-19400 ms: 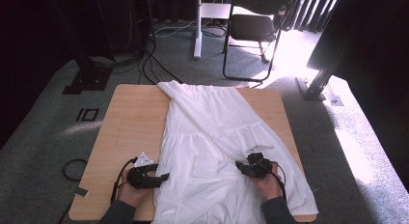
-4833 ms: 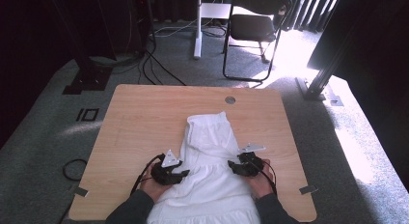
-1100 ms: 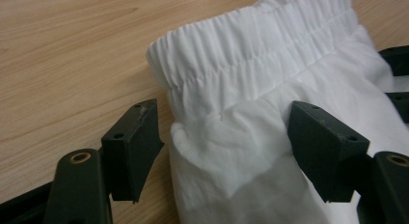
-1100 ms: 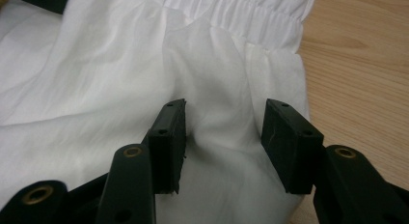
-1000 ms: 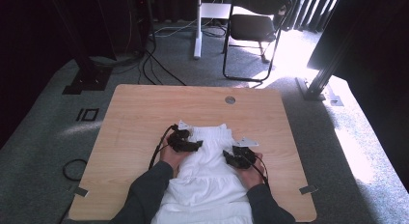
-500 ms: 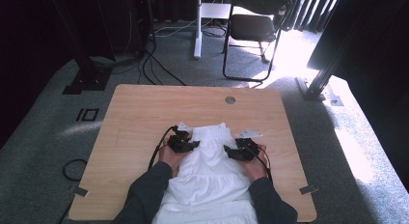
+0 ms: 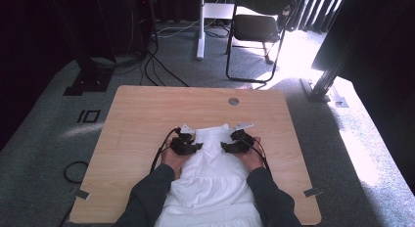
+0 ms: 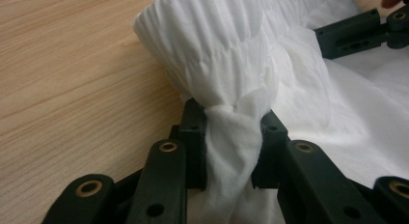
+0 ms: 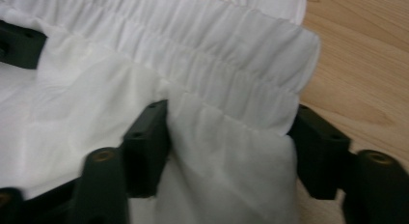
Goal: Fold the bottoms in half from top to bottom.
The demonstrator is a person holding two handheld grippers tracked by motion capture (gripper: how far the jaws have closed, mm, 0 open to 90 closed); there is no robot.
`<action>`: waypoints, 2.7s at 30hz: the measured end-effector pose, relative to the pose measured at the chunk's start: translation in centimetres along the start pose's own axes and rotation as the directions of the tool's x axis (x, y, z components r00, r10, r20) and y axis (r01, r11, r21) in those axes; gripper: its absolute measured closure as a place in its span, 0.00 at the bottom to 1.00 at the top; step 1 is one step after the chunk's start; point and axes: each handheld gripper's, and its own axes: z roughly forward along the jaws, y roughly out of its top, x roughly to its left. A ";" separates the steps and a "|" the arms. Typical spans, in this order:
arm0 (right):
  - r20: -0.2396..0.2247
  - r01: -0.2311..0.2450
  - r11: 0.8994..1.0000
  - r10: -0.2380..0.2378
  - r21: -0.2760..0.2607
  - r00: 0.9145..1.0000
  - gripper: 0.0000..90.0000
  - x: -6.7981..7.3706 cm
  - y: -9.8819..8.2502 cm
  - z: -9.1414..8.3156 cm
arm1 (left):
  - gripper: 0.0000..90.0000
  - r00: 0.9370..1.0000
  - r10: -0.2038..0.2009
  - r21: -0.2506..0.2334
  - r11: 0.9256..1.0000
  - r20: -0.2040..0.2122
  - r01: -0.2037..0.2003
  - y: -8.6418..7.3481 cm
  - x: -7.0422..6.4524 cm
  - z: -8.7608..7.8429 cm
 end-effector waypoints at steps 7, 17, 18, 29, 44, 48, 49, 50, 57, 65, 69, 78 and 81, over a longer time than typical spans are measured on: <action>-0.029 -0.018 0.999 0.019 0.028 0.999 0.85 0.8 0.1 -0.5 | 0.86 1.000 0.028 0.038 0.999 0.014 -0.028 0.2 0.0 -0.3; -0.039 0.018 0.993 -0.022 -0.118 0.999 0.87 -0.1 3.8 -4.2 | 0.89 0.994 0.098 -0.079 0.992 -0.041 -0.101 6.1 0.8 -4.7; -0.026 0.026 0.985 -0.031 -0.172 0.999 0.87 -0.5 5.4 -5.8 | 0.89 0.991 0.119 -0.120 0.985 -0.055 -0.125 7.8 0.7 -6.0; 0.079 0.107 0.919 -0.083 -0.380 0.993 0.87 -0.9 12.1 -13.9 | 0.89 0.974 0.202 -0.277 0.935 -0.104 -0.223 15.0 -0.4 -12.5; 0.005 0.117 0.931 -0.123 -0.346 0.992 0.86 1.7 6.3 -15.4 | 0.87 0.963 0.268 -0.238 0.937 0.028 -0.254 9.6 -3.8 -14.0; -0.013 0.123 0.930 -0.136 -0.346 0.991 0.86 2.8 4.4 -16.3 | 0.86 0.955 0.290 -0.238 0.933 0.058 -0.269 7.4 -5.3 -14.6; -0.021 0.124 0.931 -0.139 -0.343 0.990 0.86 3.2 3.7 -16.5 | 0.86 0.951 0.303 -0.236 0.930 0.058 -0.282 6.4 -5.9 -15.0; -0.036 0.122 0.931 -0.143 -0.343 0.989 0.86 3.7 2.8 -16.8 | 0.86 0.950 0.306 -0.243 0.928 0.066 -0.282 5.5 -6.3 -15.2; -0.114 0.128 0.951 -0.166 -0.281 0.979 0.86 7.9 -4.5 -17.2 | 0.84 0.935 0.325 -0.163 0.940 0.145 -0.301 -2.6 -9.6 -14.7; -0.176 0.138 0.985 -0.155 -0.105 0.972 0.85 10.4 -10.8 -13.6 | 0.84 0.948 0.227 0.020 0.971 0.223 -0.237 -9.0 -9.9 -10.4; -0.191 0.111 0.993 -0.115 -0.029 0.975 0.85 10.6 -11.8 -11.3 | 0.84 0.957 0.226 0.061 0.969 0.184 -0.241 -10.1 -9.6 -9.1; -0.135 0.131 0.991 -0.132 -0.015 0.982 0.85 9.6 -9.3 -8.8 | 0.84 0.967 0.220 0.065 0.971 0.125 -0.230 -8.2 -7.2 -7.6; -0.130 0.126 0.992 -0.127 -0.015 0.983 0.85 8.8 -8.1 -7.6 | 0.84 0.969 0.223 0.077 0.970 0.106 -0.231 -7.1 -6.0 -7.0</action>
